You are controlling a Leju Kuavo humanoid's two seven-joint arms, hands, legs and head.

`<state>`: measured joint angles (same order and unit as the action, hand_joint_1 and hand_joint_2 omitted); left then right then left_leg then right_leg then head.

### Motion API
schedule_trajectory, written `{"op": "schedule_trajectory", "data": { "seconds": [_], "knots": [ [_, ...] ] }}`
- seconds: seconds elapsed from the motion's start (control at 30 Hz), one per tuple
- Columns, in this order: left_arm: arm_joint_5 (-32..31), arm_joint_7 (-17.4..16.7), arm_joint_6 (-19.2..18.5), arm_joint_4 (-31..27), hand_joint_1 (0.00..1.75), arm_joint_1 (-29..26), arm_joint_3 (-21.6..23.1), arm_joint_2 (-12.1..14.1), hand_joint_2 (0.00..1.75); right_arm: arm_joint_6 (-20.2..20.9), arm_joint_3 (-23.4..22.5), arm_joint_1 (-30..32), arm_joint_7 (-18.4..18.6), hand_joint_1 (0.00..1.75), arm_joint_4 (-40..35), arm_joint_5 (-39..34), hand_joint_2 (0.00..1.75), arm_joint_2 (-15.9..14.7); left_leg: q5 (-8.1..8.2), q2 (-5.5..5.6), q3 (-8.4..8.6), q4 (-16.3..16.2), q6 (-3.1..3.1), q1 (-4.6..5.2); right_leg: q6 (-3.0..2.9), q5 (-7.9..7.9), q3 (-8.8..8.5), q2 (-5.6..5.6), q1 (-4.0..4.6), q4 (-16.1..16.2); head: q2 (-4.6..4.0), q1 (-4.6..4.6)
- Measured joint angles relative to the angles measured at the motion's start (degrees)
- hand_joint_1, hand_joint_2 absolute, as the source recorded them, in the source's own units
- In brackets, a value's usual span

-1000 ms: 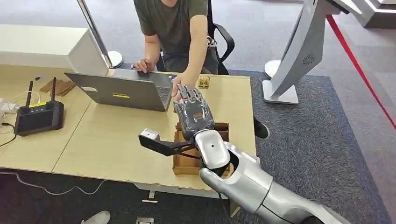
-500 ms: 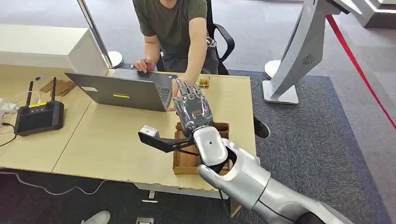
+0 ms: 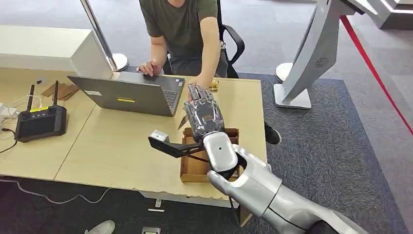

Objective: Pass the card to the sensor for recognition and then transmit it.

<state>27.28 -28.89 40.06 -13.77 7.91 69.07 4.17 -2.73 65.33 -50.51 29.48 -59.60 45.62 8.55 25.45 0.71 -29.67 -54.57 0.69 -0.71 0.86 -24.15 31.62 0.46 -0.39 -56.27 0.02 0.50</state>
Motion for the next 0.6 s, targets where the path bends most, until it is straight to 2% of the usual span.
{"op": "schedule_trajectory", "data": {
  "seconds": [0.03,0.07,0.6],
  "knots": [
    [0.0,0.0,0.0,0.0,0.00,0.0,0.0,0.0,1.75,0.0,0.0,0.0,0.0,0.79,0.1,0.0,1.75,0.0,0.00,0.00,0.00,0.0,0.00,0.00,0.00,0.00,0.00,0.00,0.00,0.0,-0.02,0.02],
    [0.0,0.0,0.0,0.0,0.00,0.0,0.0,0.0,1.75,0.0,0.0,0.0,0.0,0.00,0.2,0.0,1.75,0.0,0.00,0.00,0.00,0.0,0.00,0.00,0.00,0.00,0.00,0.00,0.00,0.0,-0.02,0.02],
    [-1.2,-0.2,-0.1,0.0,0.00,0.1,0.0,-0.1,1.75,-0.5,-0.2,0.0,1.5,0.00,1.5,1.6,1.75,-0.2,0.00,-0.01,0.02,0.0,0.00,0.00,0.00,0.00,0.00,0.00,0.00,0.0,-0.02,0.00]
  ]
}}
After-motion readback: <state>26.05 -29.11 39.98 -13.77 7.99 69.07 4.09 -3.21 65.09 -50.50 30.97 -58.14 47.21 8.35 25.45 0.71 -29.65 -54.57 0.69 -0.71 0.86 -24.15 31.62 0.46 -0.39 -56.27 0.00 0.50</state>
